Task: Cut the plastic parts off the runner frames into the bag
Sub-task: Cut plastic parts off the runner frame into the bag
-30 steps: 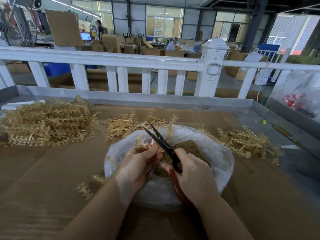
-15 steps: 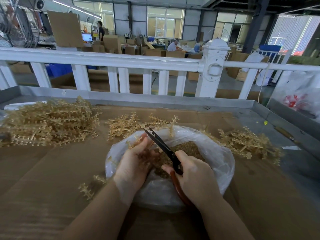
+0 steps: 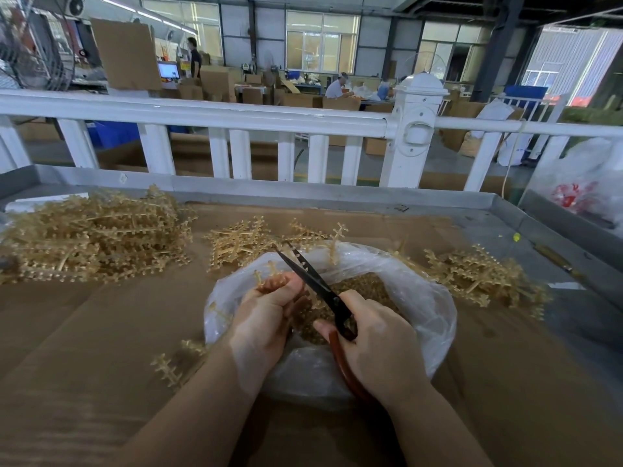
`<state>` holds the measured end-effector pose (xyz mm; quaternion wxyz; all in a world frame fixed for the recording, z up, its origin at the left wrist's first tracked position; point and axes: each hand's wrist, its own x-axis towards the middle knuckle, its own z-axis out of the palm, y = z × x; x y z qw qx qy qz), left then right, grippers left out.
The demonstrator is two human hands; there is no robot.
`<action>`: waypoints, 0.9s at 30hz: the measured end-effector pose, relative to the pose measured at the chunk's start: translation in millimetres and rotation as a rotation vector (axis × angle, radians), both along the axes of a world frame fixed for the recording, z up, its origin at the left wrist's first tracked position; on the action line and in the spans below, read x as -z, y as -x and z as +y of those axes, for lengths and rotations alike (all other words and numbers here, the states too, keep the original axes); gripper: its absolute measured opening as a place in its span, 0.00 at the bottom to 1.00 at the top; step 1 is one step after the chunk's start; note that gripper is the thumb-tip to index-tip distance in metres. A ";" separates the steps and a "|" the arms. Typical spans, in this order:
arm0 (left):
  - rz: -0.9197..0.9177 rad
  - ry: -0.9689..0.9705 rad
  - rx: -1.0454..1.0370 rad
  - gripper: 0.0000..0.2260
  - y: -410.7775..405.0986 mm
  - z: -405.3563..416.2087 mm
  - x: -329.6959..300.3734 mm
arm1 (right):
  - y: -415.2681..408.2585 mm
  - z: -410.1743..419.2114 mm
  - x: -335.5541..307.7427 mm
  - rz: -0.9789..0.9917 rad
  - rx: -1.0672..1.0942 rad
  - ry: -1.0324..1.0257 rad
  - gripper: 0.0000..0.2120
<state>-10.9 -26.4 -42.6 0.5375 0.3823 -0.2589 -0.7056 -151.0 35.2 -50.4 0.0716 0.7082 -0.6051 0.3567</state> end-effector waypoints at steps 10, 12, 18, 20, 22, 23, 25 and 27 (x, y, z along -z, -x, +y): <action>-0.020 0.079 0.019 0.05 3.7 5.8 -3.2 | -1.6 -2.0 2.5 -0.007 0.016 0.000 0.16; -0.030 0.090 0.028 0.03 3.1 5.5 -2.7 | -1.8 -2.4 1.9 -0.003 0.010 -0.002 0.16; -0.011 0.081 0.061 0.17 2.4 6.8 -5.0 | -1.0 -4.4 0.2 0.024 -0.006 -0.020 0.18; -0.002 0.073 0.074 0.17 1.6 7.5 -5.7 | -0.9 -4.2 -0.2 0.024 -0.008 -0.020 0.17; 0.003 0.060 0.082 0.18 0.6 7.6 -6.4 | -0.9 -3.8 -0.2 0.028 -0.012 -0.018 0.17; 0.005 0.057 0.085 0.18 0.4 7.3 -6.4 | -0.9 -3.5 -0.4 0.031 -0.011 -0.017 0.17; 0.003 0.048 0.085 0.15 0.0 7.2 -6.7 | -0.9 -3.4 -0.6 0.033 -0.002 -0.001 0.15; 0.020 0.037 0.075 0.12 -0.3 7.1 -6.5 | -0.4 -3.3 -0.2 0.029 0.004 0.014 0.14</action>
